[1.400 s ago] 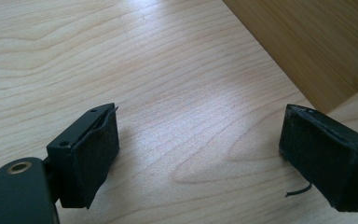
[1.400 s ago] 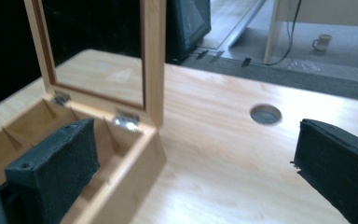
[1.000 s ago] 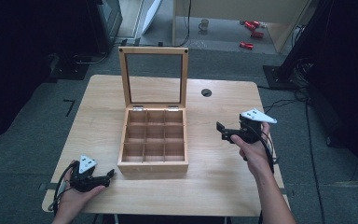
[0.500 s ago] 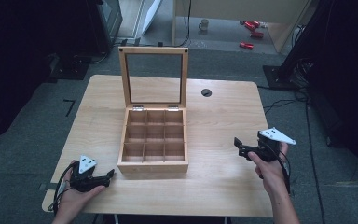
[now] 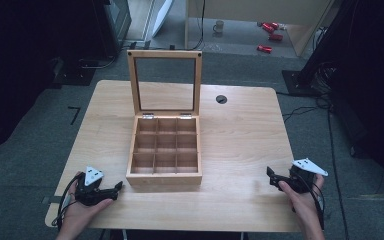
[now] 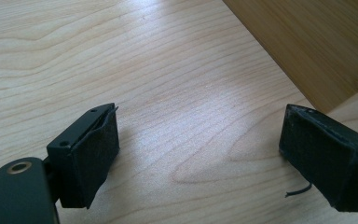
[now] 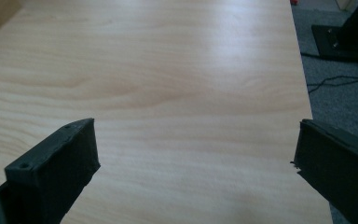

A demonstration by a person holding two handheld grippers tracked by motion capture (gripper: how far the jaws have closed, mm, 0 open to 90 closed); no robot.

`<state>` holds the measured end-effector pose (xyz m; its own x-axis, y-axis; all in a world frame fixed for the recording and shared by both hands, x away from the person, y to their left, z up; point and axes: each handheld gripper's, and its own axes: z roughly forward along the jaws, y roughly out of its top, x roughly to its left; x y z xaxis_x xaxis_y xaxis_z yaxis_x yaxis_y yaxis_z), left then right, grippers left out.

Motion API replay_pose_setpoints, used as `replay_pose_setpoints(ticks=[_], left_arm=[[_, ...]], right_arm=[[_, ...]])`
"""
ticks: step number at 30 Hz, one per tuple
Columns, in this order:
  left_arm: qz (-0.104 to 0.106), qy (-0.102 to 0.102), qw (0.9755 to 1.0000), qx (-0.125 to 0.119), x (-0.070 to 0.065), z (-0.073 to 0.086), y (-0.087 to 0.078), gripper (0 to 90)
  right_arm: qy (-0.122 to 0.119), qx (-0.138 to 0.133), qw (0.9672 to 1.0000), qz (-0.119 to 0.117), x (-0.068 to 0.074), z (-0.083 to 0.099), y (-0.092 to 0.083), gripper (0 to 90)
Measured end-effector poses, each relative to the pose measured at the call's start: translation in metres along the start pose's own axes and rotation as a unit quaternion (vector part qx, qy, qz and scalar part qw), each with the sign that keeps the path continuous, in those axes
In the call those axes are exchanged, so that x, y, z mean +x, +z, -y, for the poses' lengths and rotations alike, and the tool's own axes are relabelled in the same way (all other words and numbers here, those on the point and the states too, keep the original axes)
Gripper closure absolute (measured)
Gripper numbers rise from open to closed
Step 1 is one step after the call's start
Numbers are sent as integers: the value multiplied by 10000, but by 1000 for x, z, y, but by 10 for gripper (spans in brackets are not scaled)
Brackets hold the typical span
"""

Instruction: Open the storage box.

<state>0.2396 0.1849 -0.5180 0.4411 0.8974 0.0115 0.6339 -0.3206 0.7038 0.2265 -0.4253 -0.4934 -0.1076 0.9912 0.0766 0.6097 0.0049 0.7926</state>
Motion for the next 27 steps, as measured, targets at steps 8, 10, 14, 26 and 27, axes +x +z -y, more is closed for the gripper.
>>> replay_pose_setpoints(ticks=[8,10,14,26,27], left_arm=[[-1,2,10000,0,0,0,0,123],[-1,1,10000,-1,0,0,0,123],[-2,3,10000,-1,0,0,0,122],[-2,2,10000,0,0,0,0,123],[-1,2,10000,-1,0,0,0,123]], right_arm=[[-115,377,9992,91,-3,33,6,0],[-141,394,9991,69,-2,35,5,0],[-167,560,9983,-37,-1,36,6,0],[-279,658,9974,59,3,36,8,0],[-284,658,9974,51,3,36,8,0]])
